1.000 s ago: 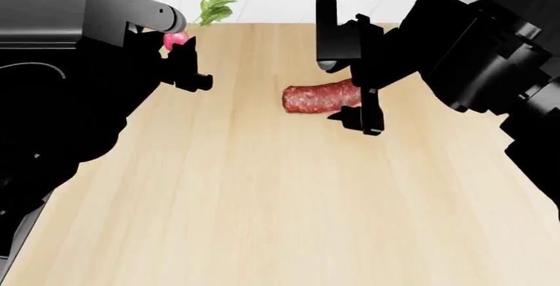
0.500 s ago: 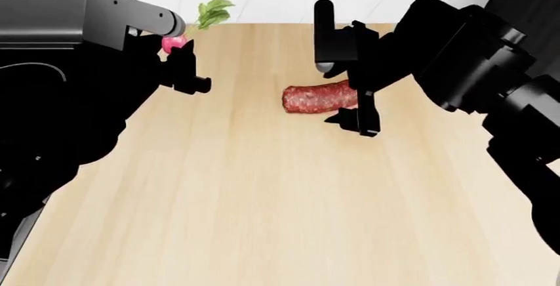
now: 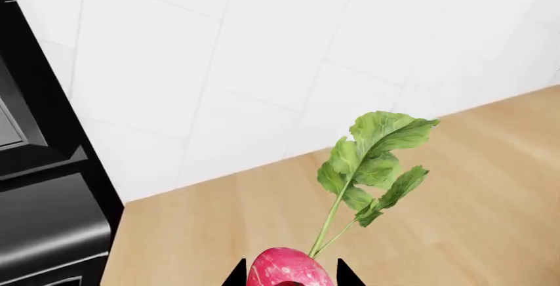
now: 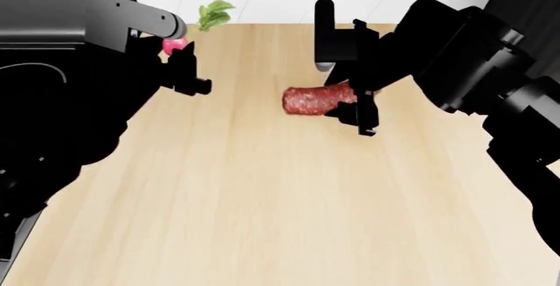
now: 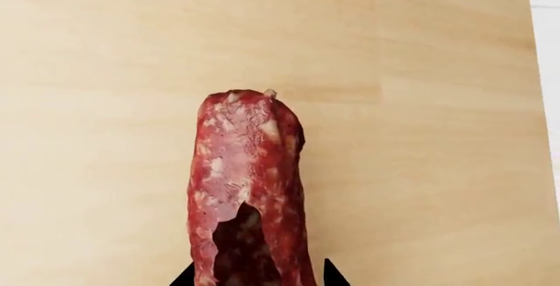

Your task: Place both pans onto different burners. Then place the beet and the sausage on different pans.

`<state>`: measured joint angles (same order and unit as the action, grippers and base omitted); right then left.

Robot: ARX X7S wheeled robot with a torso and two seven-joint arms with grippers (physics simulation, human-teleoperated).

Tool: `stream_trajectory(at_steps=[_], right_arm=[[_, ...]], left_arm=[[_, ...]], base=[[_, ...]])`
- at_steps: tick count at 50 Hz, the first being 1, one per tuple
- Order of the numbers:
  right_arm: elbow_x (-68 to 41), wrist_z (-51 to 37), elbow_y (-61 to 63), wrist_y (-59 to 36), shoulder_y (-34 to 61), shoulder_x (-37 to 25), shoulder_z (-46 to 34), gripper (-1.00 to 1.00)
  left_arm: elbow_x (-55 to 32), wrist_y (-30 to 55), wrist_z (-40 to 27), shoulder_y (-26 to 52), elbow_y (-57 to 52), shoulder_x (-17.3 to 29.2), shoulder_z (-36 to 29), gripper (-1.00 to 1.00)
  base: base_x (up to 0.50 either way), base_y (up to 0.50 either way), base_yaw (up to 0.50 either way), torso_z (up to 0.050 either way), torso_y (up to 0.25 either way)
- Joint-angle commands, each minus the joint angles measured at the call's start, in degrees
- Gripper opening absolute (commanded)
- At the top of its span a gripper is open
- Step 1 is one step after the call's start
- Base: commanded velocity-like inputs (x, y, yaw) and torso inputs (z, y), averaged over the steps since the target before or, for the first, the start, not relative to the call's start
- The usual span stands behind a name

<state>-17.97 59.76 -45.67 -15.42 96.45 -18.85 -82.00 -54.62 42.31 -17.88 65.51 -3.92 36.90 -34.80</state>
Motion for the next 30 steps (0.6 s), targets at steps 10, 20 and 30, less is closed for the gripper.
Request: stream_trajectory(at_steps=[10, 20, 30], right_arm=[[-2.83, -6.03, 22.76, -15.03, 2.99, -9.68, 1.9, -1.0], [-7.37, -14.04, 37.61, -26.39, 2.83, -16.3, 6.39, -1.0], [-15.8, -29.21, 48.33, -40.61, 0.64, -19.26, 17.1, -1.0]], left_arm=[[0.93, -1.18, 0.23, -0.18, 0.91, -1.32, -0.71, -1.0], [2.4, -1.92, 0.71, 0.43, 2.1, -2.66, -1.76, -1.0], [2.52, -2.0, 0.27, 1.07, 1.18, -3.08, -1.75, -1.0]], base=[[0.0, 0.0, 0.0, 0.0, 0.0], [0.0, 0.0, 0.0, 0.0, 0.0], [0.0, 0.0, 0.0, 0.0, 0.0]])
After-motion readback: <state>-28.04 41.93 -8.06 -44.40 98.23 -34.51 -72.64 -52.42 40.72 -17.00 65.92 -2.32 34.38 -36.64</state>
